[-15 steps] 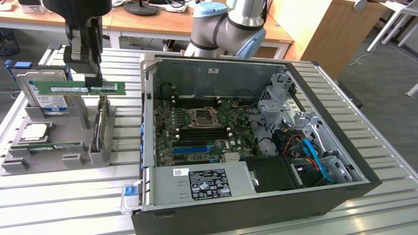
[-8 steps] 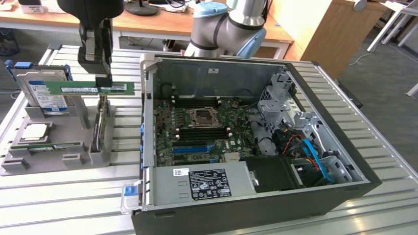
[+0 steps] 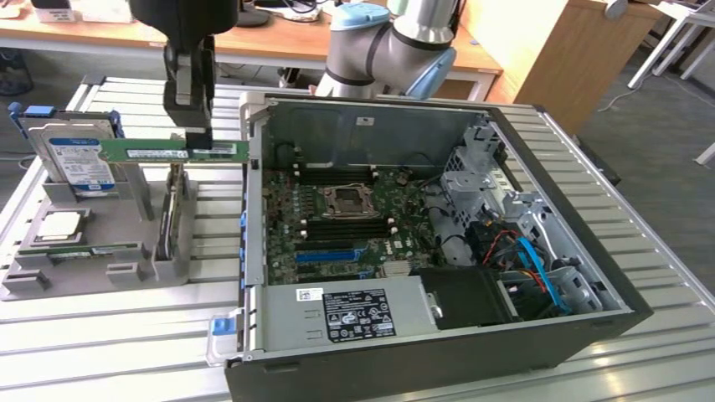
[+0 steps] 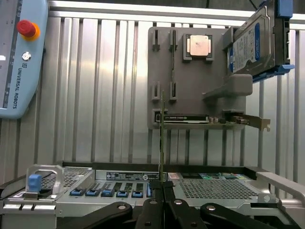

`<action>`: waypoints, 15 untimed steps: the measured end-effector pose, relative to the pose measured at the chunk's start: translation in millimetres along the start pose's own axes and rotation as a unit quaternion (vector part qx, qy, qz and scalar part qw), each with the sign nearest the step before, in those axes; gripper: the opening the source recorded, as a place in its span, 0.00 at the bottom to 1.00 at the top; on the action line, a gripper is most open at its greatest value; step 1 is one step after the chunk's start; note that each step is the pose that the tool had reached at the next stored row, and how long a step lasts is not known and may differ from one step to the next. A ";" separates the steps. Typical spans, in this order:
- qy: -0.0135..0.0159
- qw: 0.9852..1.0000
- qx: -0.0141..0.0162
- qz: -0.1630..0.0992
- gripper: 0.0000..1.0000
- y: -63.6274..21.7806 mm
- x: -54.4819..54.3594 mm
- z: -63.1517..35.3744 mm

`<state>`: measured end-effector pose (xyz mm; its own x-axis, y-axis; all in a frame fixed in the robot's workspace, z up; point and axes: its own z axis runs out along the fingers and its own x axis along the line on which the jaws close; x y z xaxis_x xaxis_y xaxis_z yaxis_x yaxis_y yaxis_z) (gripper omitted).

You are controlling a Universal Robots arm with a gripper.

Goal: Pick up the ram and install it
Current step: 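Pick up the ram and move it above insertion slot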

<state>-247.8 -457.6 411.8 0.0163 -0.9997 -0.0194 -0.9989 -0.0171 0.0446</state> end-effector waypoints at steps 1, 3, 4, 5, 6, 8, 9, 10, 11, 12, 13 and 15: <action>0.000 1.000 0.000 0.000 0.12 -2.5 0.1 -0.1; 0.000 1.000 0.000 0.000 0.12 -7.3 0.2 -0.3; 0.000 1.000 0.000 0.000 0.12 -9.8 0.2 -0.4; 0.000 1.000 0.000 0.000 0.12 -12.4 0.2 -0.5; 0.000 1.000 0.000 0.000 0.12 -14.8 0.2 -0.6; 0.000 1.000 0.000 0.000 0.12 -19.6 0.3 -0.8; 0.000 1.000 0.000 0.000 0.12 -22.0 0.4 -0.9; 0.000 1.000 0.000 0.000 0.12 -24.3 0.4 -1.0; 0.000 1.000 0.000 0.000 0.12 -26.8 0.4 -1.2; 0.000 1.000 0.000 0.000 0.12 -29.1 0.5 -1.3; 0.000 1.000 0.000 0.000 0.12 -31.4 0.5 -1.4; 0.000 1.000 0.000 0.000 0.12 -35.9 0.6 -1.6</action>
<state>-211.8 -457.6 411.8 0.0166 -0.9997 -0.0194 -0.9989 -0.0175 0.0446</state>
